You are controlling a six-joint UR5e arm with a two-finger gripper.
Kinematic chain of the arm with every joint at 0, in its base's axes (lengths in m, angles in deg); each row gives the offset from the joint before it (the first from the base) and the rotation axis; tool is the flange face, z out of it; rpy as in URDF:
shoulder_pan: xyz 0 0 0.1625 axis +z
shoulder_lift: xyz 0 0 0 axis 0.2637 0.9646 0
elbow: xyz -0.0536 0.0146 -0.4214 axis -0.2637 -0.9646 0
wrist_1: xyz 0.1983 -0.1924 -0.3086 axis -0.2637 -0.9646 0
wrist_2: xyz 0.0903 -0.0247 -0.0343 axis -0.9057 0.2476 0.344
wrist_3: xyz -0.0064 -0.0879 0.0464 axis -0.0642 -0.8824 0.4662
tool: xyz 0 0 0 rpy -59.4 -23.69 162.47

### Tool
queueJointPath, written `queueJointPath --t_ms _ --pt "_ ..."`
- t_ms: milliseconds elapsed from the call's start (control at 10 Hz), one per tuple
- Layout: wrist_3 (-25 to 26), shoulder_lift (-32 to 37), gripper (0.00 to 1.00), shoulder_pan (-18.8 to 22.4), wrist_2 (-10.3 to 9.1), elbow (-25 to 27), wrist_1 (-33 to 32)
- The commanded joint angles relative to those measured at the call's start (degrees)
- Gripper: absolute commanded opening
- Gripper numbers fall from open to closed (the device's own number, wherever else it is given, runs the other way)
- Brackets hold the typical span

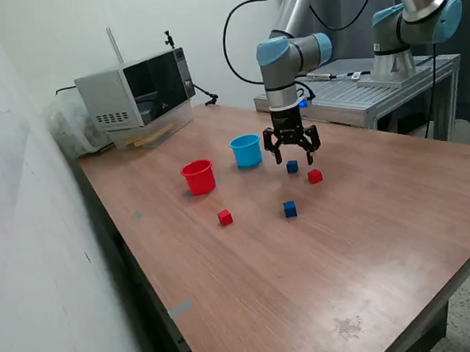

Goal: Place red objects in the red bin, and blue objects in the blue bin.

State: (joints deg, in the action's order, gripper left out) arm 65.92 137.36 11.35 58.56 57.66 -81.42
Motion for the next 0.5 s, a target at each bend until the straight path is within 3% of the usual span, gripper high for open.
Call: queueJointPath --t_ms 0,400 --pt "-0.09 -0.38 1.0 -0.53 0.01 -0.18 -0.1" --pt "-1.4 -0.38 1.0 -2.03 0.01 -0.09 -0.19"
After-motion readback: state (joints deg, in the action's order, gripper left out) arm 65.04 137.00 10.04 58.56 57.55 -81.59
